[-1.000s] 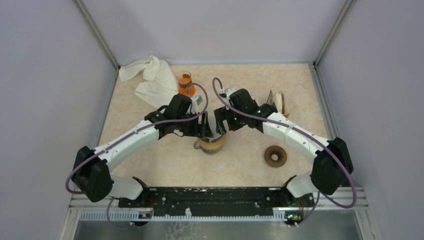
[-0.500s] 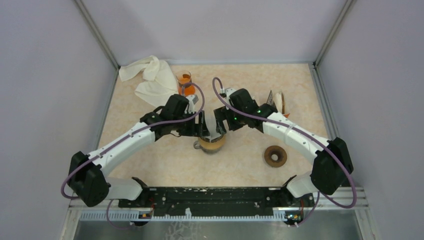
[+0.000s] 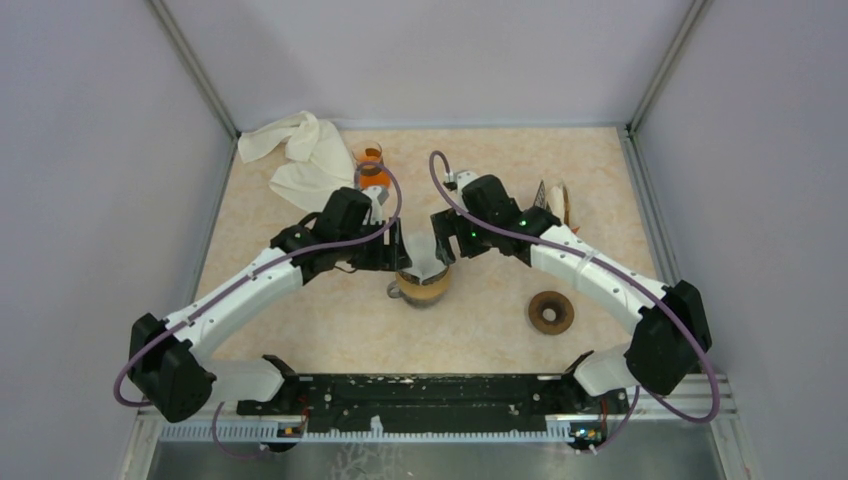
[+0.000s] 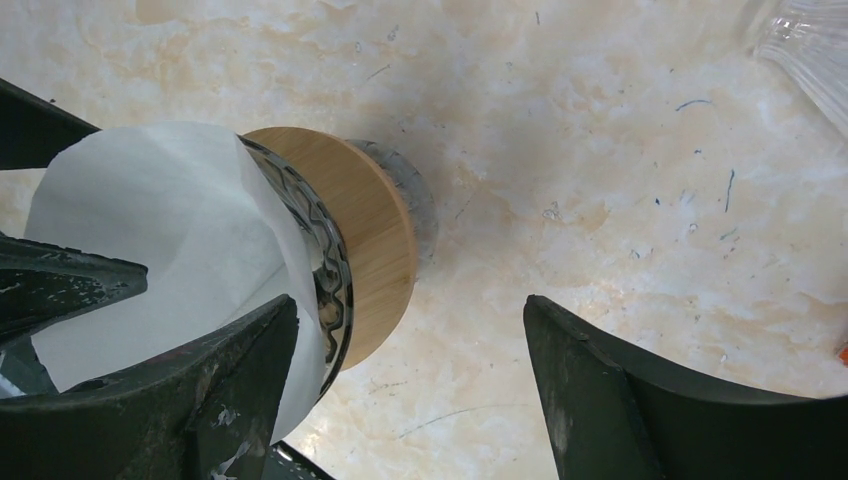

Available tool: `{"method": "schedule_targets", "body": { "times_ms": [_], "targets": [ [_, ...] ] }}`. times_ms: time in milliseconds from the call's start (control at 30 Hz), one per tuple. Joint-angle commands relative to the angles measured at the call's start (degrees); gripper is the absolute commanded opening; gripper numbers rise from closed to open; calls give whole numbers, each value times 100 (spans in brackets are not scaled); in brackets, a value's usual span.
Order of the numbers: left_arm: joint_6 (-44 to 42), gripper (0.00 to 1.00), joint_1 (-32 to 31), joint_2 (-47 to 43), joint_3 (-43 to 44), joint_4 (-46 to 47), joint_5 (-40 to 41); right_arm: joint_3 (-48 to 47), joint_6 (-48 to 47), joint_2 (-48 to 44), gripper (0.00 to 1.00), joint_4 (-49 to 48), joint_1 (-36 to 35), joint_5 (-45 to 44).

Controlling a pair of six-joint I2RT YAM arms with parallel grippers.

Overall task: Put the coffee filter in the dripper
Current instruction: Place the coffee filter in the coffee dripper.

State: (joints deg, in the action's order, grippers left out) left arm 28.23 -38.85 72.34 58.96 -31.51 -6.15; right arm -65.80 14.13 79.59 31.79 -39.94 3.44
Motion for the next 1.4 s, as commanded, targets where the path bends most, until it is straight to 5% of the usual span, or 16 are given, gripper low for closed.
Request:
{"method": "schedule_targets", "body": {
  "times_ms": [0,367,1367],
  "targets": [
    [-95,73,9,2,143,-171,67,-246,-24,-148,83,-15,44,-212],
    [-162,65,9,208,-34,-131,-26,13,-26,3,83,-119,44,-98],
    [-103,63,3,200,-332,20,-24,311,-88,28,83,-347,46,-33]
  ]
}}
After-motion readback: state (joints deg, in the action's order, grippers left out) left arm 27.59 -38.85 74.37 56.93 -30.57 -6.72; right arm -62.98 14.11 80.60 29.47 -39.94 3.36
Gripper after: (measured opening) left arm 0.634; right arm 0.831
